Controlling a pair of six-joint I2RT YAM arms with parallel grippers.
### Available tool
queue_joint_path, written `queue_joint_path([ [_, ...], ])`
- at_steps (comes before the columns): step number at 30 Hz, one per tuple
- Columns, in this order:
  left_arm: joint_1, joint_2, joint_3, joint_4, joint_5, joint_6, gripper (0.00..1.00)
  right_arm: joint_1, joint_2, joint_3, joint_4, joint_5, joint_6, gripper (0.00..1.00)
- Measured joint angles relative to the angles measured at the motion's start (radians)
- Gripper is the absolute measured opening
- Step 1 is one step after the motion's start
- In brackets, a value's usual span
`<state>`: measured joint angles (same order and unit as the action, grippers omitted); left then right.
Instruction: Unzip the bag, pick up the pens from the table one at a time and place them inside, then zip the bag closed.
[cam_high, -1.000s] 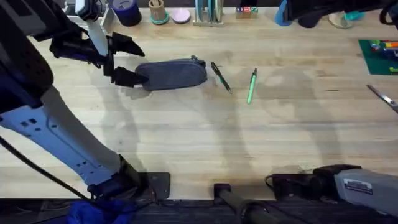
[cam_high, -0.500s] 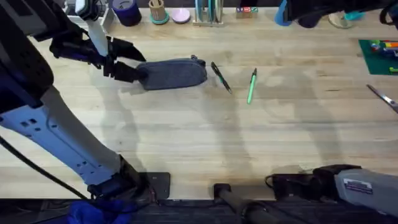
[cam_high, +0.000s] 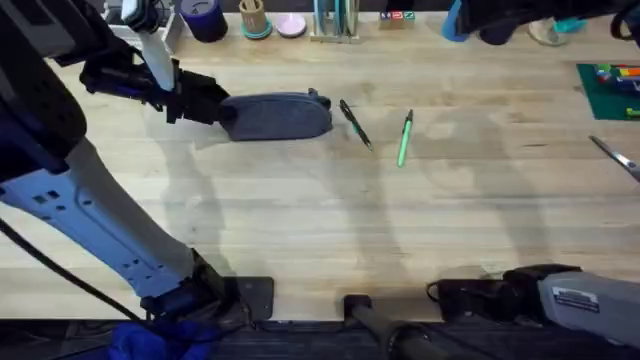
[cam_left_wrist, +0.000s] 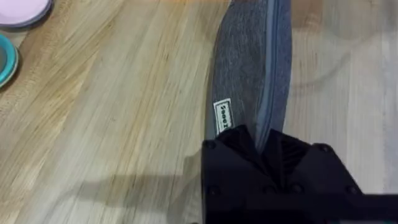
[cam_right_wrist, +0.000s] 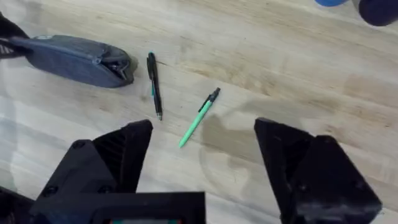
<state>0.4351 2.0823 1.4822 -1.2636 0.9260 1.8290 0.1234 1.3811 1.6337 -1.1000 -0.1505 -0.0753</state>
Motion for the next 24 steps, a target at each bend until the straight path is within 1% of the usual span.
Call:
queue_joint_path([
  [13,0.0,0.0,0.0,0.001,0.001,0.0,0.042,0.0,0.0,0.0,0.0,0.0,-0.008,0.996],
  [24,0.0,0.0,0.0,0.001,0.001,0.0,0.042,0.001,0.0,0.0,0.001,-0.013,-0.155,0.996],
])
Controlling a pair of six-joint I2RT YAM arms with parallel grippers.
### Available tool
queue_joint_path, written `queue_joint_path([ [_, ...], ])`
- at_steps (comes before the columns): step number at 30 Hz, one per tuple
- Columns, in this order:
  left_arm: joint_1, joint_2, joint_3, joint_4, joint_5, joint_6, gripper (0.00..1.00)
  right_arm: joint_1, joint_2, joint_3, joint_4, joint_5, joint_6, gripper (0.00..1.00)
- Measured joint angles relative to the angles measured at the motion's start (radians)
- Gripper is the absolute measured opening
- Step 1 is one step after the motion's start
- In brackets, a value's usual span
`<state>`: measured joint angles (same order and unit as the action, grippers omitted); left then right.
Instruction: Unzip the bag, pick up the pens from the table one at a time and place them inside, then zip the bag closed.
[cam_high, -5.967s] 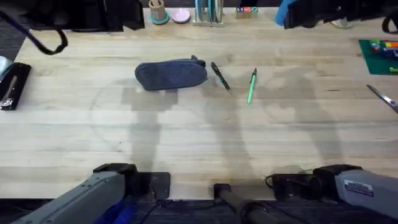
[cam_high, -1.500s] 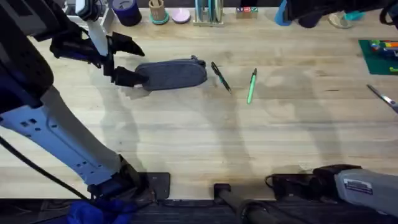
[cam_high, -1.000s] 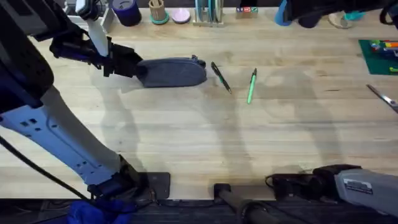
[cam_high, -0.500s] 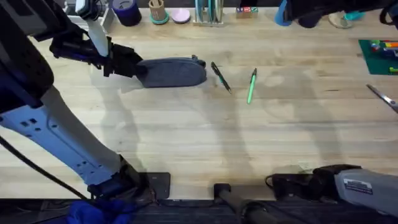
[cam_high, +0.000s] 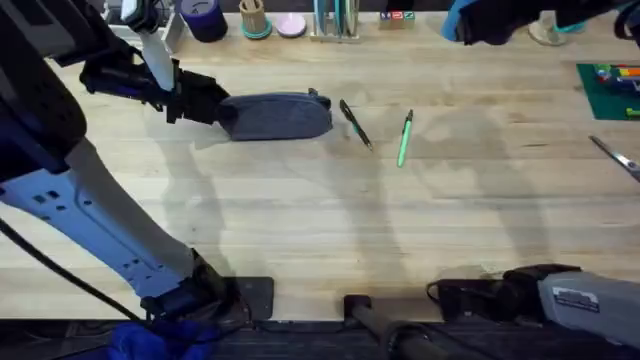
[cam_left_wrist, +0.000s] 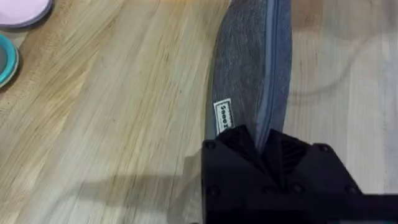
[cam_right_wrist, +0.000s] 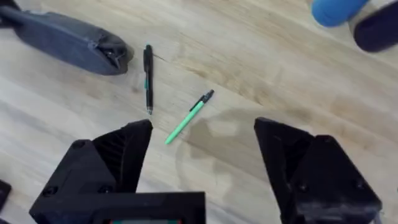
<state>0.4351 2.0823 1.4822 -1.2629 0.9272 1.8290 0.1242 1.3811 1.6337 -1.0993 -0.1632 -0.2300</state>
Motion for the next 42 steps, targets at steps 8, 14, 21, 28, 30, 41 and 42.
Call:
queue_joint_path([
  [8,0.0,0.0,0.0,0.002,0.0,0.0,0.042,0.004,0.0,0.0,0.064,-0.092,-0.081,0.996],
  [14,0.0,0.0,0.0,0.003,0.0,0.0,0.042,0.004,0.047,0.006,0.074,-0.143,-0.123,0.996],
  [21,0.0,0.0,0.0,0.003,0.0,0.0,0.042,0.004,0.178,0.017,0.074,-0.199,-0.18,0.996],
  [28,0.0,0.0,0.0,0.003,0.0,0.0,0.042,0.004,0.338,0.14,0.073,-0.308,-0.235,0.996],
  [30,0.0,0.0,0.0,0.003,0.0,0.0,0.042,0.004,0.385,0.192,0.063,-0.349,-0.249,0.996],
  [41,0.0,0.0,0.0,0.003,0.0,0.0,0.042,0.01,0.575,0.389,-0.009,-0.551,-0.327,0.995],
  [42,0.0,0.0,0.0,0.003,0.0,0.0,0.042,0.011,0.58,0.391,-0.01,-0.565,-0.332,0.995],
])
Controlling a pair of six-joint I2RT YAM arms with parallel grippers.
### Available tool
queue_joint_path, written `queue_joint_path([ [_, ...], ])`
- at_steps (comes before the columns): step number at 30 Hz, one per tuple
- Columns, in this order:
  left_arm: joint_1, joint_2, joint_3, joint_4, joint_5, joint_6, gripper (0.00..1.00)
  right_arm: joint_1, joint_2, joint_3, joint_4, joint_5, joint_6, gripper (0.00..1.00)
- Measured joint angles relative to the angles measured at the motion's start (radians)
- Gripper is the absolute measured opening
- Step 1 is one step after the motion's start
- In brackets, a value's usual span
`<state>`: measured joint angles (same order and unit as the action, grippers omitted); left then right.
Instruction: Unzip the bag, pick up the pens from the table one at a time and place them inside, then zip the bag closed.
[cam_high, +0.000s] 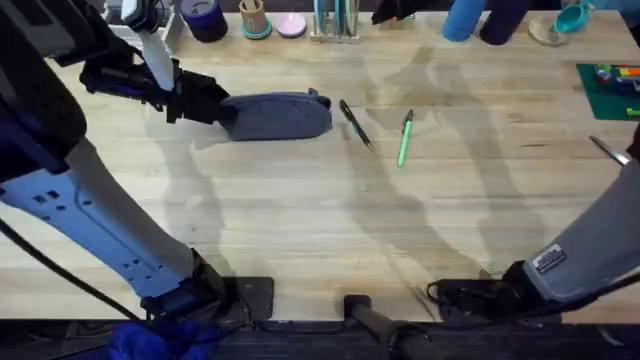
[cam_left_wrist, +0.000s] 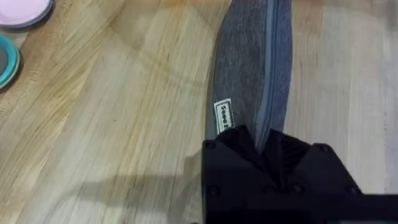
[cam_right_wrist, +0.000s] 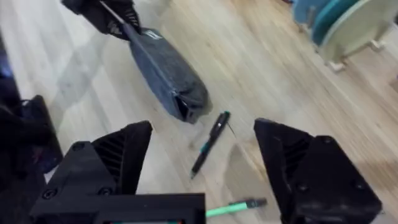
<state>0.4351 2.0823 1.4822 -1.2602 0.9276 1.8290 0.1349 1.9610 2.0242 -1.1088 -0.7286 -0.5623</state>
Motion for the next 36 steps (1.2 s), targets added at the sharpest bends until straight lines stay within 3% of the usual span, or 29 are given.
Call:
queue_joint_path([
  [12,0.0,0.0,0.0,0.0,0.0,0.0,0.042,0.005,0.129,0.009,0.001,-0.227,-0.079,0.995],
  [36,0.0,0.0,0.0,0.0,0.0,0.0,0.042,0.009,0.212,0.01,0.031,-0.282,-0.224,0.995],
])
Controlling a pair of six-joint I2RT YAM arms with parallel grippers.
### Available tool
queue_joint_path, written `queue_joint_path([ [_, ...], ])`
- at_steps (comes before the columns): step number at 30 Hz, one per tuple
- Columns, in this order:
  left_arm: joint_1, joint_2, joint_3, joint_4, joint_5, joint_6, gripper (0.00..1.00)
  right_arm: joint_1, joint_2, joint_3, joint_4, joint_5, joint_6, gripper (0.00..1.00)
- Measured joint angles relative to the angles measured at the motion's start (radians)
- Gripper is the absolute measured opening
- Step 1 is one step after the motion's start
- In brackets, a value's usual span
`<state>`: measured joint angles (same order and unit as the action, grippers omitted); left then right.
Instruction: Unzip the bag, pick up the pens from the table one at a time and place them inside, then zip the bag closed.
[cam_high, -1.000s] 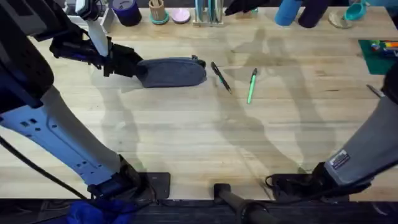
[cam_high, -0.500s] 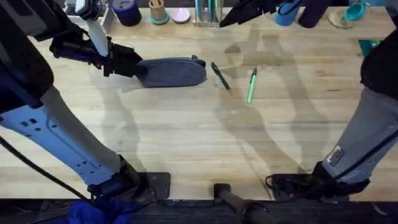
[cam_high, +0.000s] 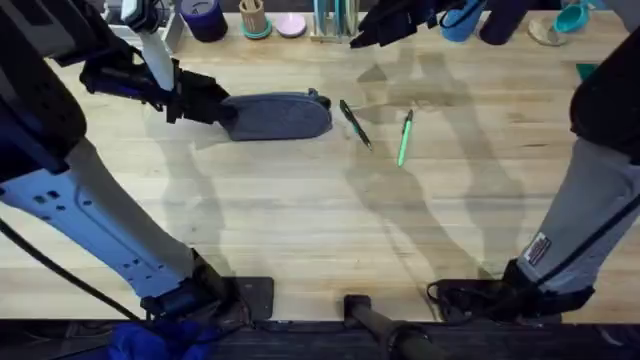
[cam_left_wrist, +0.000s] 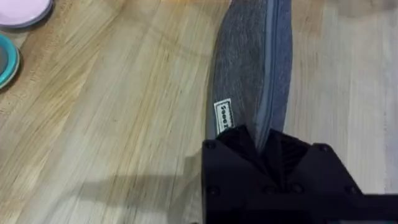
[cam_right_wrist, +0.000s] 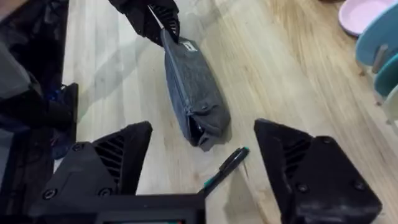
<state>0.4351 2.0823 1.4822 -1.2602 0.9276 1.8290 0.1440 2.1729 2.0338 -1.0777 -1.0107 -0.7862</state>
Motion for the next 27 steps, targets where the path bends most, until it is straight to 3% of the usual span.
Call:
queue_joint_path([
  [27,0.0,0.0,0.0,0.0,0.0,0.0,0.042,0.027,0.115,0.0,0.132,-0.004,0.047,0.995],
])
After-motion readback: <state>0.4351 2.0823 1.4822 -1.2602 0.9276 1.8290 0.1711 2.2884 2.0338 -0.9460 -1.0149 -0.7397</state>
